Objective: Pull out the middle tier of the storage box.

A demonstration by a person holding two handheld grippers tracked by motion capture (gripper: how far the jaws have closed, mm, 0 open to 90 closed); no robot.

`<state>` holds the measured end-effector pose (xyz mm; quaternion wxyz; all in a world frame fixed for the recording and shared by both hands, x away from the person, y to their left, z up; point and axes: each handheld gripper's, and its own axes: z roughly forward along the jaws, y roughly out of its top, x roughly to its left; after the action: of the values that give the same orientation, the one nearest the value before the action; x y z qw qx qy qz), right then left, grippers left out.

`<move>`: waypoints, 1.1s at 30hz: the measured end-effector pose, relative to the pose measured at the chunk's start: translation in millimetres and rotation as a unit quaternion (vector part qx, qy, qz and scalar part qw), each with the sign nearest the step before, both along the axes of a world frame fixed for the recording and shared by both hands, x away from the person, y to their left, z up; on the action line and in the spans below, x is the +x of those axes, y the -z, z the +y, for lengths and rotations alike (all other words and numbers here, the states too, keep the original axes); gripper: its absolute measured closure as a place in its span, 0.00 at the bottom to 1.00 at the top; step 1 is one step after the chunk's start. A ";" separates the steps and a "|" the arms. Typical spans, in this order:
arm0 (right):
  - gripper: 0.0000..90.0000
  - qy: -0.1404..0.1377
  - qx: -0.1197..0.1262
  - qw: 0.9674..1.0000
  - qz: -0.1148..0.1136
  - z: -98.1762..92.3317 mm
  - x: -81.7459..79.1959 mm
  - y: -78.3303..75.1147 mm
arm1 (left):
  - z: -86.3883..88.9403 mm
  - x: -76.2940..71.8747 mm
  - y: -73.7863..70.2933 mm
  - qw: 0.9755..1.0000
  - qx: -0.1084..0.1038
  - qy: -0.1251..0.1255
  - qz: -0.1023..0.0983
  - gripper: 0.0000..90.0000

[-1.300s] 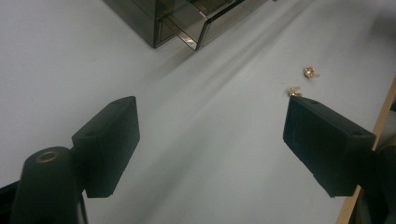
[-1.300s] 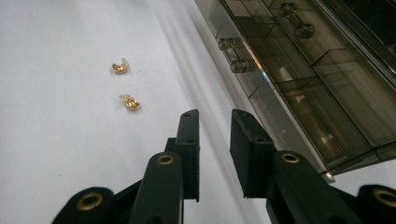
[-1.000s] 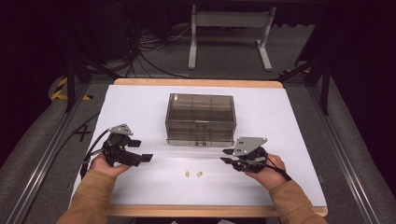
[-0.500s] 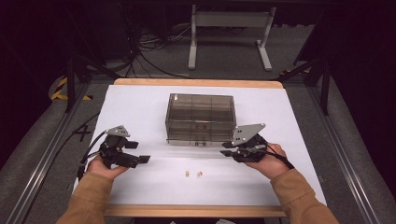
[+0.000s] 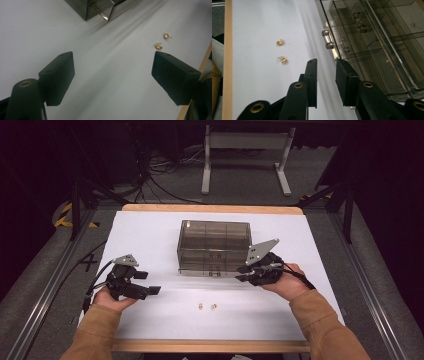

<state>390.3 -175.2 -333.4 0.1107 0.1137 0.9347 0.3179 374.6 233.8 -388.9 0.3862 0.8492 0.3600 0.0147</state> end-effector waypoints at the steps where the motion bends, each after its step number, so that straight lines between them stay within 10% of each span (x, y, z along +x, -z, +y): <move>1: 0.79 0.000 0.000 1.000 0.000 0.0 0.0 0.0 | 0.0 0.0 0.0 1.000 0.000 0.000 0.000 0.21; 33: 0.79 -0.011 -0.093 0.994 0.063 23.3 47.6 30.0 | -0.3 0.4 0.8 1.000 0.000 0.003 0.003 0.21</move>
<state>437.8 -152.0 -363.5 0.0586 0.1124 0.9665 0.2230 375.0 233.4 -389.7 0.3853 0.8501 0.3587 0.0107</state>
